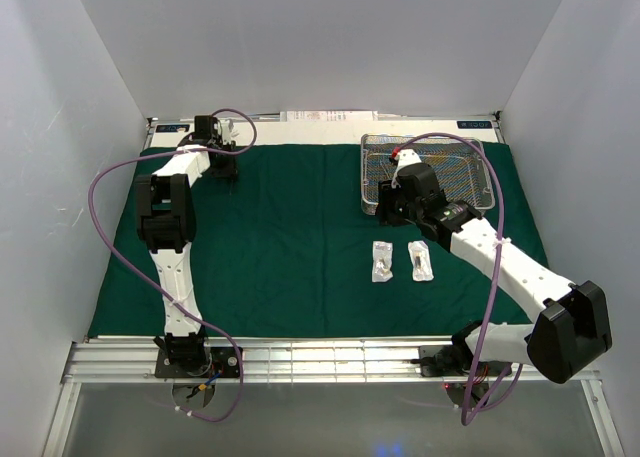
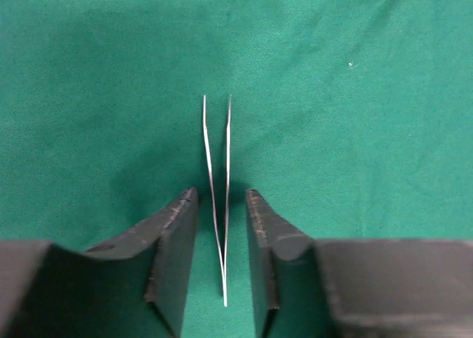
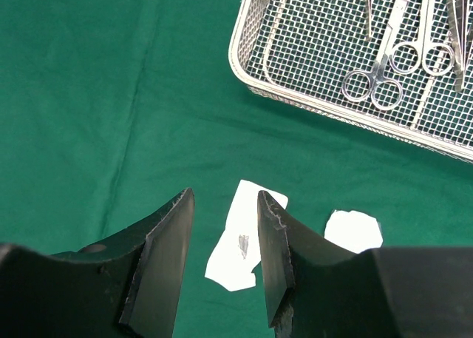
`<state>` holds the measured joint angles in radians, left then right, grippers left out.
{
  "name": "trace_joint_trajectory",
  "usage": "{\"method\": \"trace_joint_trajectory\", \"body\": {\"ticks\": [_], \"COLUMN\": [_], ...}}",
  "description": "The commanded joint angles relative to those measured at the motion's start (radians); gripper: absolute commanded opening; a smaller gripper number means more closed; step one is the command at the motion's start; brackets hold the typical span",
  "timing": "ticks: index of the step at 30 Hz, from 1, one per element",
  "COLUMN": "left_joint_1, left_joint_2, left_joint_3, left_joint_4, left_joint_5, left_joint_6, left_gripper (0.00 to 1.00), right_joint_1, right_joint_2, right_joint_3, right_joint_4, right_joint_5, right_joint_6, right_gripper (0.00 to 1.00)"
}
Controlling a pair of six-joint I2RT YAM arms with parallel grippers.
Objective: Open and lay out the surgical kit
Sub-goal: Place the medical item in the surgical kit, then pick up the medical item from the container.
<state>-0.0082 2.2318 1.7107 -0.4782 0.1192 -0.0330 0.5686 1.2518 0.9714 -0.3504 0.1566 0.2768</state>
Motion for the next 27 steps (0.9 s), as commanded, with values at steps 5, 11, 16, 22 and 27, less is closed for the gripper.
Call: {"method": "trace_joint_trajectory", "body": {"ticks": [5, 11, 16, 22, 27], "left_joint_1": [0.004, 0.004, 0.004, 0.002, -0.012], "left_joint_2": [-0.066, -0.118, -0.198, -0.322, -0.457], "left_joint_3": [0.035, 0.099, 0.132, 0.077, -0.087], "left_joint_4": [-0.026, -0.068, -0.121, -0.218, -0.244], "left_joint_5": [-0.027, -0.058, -0.116, -0.175, -0.153], "left_joint_6": [0.008, -0.044, -0.172, -0.355, -0.412], "left_gripper": [0.56, 0.80, 0.98, 0.98, 0.98], "right_joint_1": [-0.006, -0.045, -0.157, -0.298, -0.340], "right_joint_2": [0.003, 0.017, 0.075, 0.220, 0.380], "right_joint_3": [0.065, 0.102, 0.151, 0.251, 0.358], "right_joint_4": [0.004, -0.007, -0.038, -0.056, -0.042], "right_joint_5": [-0.014, 0.006, 0.006, -0.028, -0.063], "right_joint_6": [-0.027, -0.044, -0.039, -0.062, -0.146], "right_gripper": [0.46, 0.46, 0.46, 0.43, 0.34]}}
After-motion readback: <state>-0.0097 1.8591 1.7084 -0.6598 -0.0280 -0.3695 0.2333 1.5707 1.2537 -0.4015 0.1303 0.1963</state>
